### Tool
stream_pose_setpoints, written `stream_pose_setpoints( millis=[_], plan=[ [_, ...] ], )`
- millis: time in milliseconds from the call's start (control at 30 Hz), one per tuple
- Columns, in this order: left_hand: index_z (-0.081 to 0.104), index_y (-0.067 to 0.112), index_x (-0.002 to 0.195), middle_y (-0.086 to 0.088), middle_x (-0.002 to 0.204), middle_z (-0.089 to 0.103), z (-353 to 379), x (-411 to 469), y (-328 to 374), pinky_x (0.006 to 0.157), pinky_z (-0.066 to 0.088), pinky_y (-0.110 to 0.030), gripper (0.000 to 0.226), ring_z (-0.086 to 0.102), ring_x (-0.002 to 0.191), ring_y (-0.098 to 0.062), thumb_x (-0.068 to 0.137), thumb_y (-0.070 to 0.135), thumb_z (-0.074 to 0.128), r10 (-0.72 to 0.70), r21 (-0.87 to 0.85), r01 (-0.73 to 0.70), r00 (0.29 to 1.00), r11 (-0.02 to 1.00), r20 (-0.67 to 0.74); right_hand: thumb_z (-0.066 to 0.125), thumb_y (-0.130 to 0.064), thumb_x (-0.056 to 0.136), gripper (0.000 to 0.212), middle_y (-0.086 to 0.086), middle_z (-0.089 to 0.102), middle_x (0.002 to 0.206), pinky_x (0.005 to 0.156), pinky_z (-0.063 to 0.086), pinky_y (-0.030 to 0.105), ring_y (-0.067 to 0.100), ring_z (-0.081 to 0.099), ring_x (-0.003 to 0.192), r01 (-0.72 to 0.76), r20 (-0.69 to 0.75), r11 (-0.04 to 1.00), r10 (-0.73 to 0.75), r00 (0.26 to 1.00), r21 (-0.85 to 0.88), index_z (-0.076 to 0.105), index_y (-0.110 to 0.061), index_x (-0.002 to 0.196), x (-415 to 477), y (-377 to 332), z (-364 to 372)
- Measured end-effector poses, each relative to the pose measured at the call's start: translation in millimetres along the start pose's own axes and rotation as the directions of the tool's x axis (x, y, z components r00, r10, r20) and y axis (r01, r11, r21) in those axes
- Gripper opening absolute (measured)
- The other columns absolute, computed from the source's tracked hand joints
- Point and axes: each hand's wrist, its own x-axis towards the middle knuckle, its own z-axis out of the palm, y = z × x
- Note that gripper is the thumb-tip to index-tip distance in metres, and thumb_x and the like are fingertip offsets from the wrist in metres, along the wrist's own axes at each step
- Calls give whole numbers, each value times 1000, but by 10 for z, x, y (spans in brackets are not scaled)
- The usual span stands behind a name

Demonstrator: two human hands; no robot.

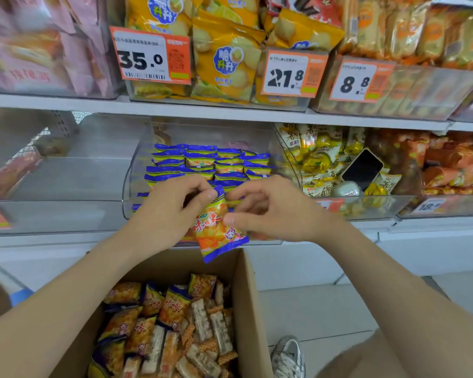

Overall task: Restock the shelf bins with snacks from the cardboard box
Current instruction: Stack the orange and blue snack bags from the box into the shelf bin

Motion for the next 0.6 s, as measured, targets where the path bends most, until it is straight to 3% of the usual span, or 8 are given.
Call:
stream_pose_setpoints(
  millis=[67,133,233,300,367,433,500,600],
  plan=[
    [71,28,92,8,82,72,-97,-46,83,66,55,-40,19,69,78,-12,104,36,59,-27,-125,20,998,992,-56,85,-36,88,30,-1,80,88,75,64,47,17,77,79,38,55,999,-39,998,4,73,-18,110,72,-66,198],
    [72,29,100,10,90,75,-218,-100,122,71,59,-32,12,72,86,-10,100,38,64,-86,-218,65,992,974,-88,84,-33,89,25,0,80,88,75,62,52,22,77,80,57,14,998,-58,998,38,71,-17,103,150,-110,250],
    [71,33,111,19,99,77,-390,-192,127,74,62,-24,19,75,93,-5,92,34,75,-188,-313,168,982,935,-34,81,-26,92,14,-9,76,80,76,60,42,13,74,78,53,-55,988,-46,997,145,68,-29,90,206,-190,224],
    [71,33,109,21,96,78,-478,-224,122,75,63,-25,23,76,90,-4,88,28,80,-224,-348,197,974,917,-40,79,-25,94,11,-7,78,87,78,59,39,14,75,85,70,-3,976,-71,997,208,72,-27,101,220,-277,276],
    [70,32,106,19,93,79,-557,-215,90,75,63,-25,25,75,87,-3,84,32,82,-248,-335,202,963,920,-100,77,-26,97,21,-1,80,99,82,62,43,18,77,95,72,11,972,-76,997,225,72,-20,116,297,-334,324],
    [67,31,110,16,96,76,-655,-176,-2,76,54,-15,30,70,89,0,85,39,82,-250,-218,207,949,954,-194,76,-26,97,26,0,80,103,88,62,47,18,77,97,48,-36,974,-41,999,222,71,-19,121,475,-307,318],
    [65,29,118,19,108,67,-779,-114,-119,76,41,-7,29,60,92,-1,92,33,77,-184,8,193,944,981,-274,77,-27,96,31,-1,81,99,78,59,40,10,76,86,-27,-160,984,56,986,179,68,-17,123,700,-224,300],
    [58,20,136,9,120,55,-903,13,-369,82,36,-19,41,52,106,-10,97,22,72,-238,174,281,943,944,-232,75,-28,96,26,-2,80,93,70,56,37,9,72,74,-124,-369,984,165,915,130,65,-18,118,1089,-62,407]
  ],
)
